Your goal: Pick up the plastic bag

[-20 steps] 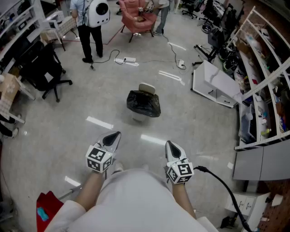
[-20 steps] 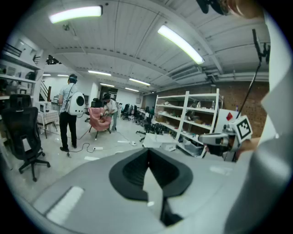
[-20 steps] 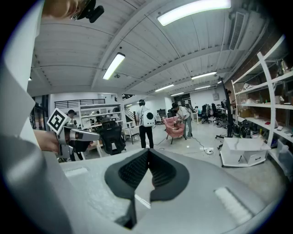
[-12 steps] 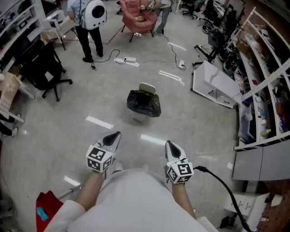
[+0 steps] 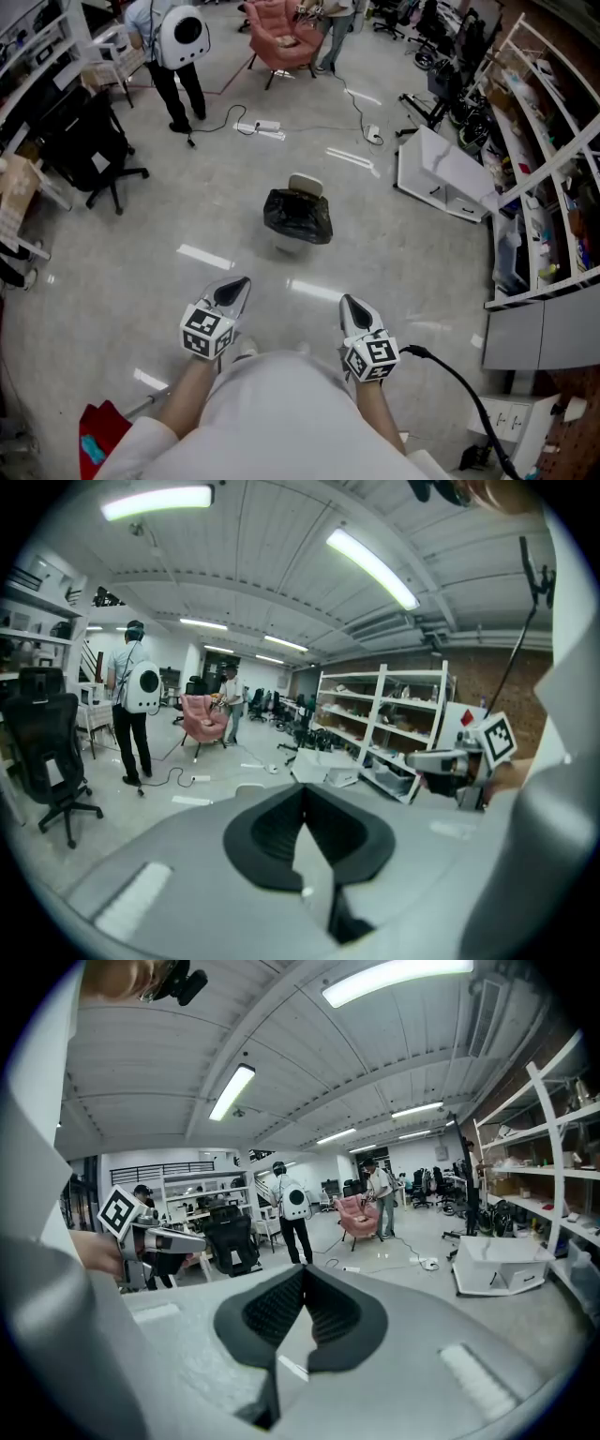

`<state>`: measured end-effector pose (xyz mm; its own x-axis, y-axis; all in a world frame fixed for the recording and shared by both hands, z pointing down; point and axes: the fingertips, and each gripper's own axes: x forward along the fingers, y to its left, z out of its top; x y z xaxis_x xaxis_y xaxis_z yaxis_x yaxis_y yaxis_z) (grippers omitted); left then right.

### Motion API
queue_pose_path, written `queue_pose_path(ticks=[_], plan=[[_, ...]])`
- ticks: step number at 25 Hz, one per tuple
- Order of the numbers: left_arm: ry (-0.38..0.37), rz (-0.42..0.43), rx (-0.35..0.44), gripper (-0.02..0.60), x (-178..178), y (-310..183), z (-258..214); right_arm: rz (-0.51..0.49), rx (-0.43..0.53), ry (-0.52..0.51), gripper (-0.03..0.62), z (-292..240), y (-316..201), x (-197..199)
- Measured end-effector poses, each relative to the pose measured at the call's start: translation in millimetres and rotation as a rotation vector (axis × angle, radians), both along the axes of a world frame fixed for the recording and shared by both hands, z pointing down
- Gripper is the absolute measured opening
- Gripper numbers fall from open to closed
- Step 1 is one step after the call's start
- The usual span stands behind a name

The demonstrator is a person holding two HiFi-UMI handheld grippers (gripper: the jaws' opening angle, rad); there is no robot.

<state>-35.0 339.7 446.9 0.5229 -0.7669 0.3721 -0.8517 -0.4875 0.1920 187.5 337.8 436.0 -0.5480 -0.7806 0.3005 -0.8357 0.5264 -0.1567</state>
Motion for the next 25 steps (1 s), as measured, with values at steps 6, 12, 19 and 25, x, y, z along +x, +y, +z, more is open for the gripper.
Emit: queue_pose_path(ticks=[6, 12, 19, 25], plan=[[-0.002, 0.009, -0.004, 0.003, -20.5, -0.1, 3.0, -0.018, 0.001, 0.015, 0.000, 2.4, 3.4, -26.6], [-0.009, 0.033, 0.000, 0.003, -45.9, 1.2, 4.0, -0.057, 0.011, 0.051, 0.002, 5.2, 9.3, -61.1], [-0.025, 0.084, 0.008, 0.003, -68.1, 3.6, 6.3, -0.049, 0.028, 0.066, 0.002, 5.4, 13.1, -88.3], [-0.036, 0.101, 0.010, 0.003, -83.9, 1.6, 7.9, -0.034, 0.036, 0.066, 0.002, 4.5, 13.4, -99.6]])
